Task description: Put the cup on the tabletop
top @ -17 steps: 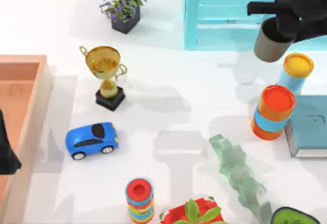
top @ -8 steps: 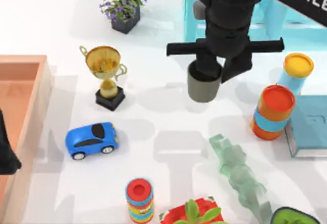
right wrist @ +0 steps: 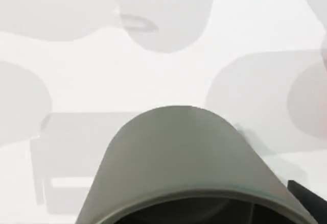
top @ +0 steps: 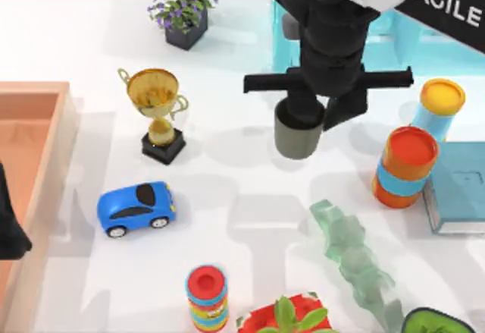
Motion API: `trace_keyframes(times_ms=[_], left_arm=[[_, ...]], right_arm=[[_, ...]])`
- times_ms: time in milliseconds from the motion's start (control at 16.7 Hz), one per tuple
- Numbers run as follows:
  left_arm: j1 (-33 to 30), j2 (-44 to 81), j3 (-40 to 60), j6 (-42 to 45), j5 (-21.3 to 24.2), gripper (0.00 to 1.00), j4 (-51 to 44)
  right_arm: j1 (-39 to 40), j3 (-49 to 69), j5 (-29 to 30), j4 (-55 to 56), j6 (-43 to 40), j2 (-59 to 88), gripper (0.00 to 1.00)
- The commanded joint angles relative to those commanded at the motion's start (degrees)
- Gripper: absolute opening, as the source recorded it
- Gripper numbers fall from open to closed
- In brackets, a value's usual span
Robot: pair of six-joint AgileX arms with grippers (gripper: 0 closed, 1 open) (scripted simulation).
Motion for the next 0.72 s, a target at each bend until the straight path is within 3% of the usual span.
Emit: trace_keyframes(times_ms=[240,540,720], left_arm=[[0.00,0.00,0.00,0.00,0.00,1.00,0.00],[0.00,0.00,0.00,0.00,0.00,1.00,0.00],[0.00,0.00,0.00,0.00,0.00,1.00,0.00]], right_arm=[[0.47,-6.93,0.04,7.94,0.45,1.24,0.00],[0.35,-7.92,0.08,8.93,0.56,1.57,0.00],[0.35,-7.92,0.08,8.93,0.56,1.57,0.23]])
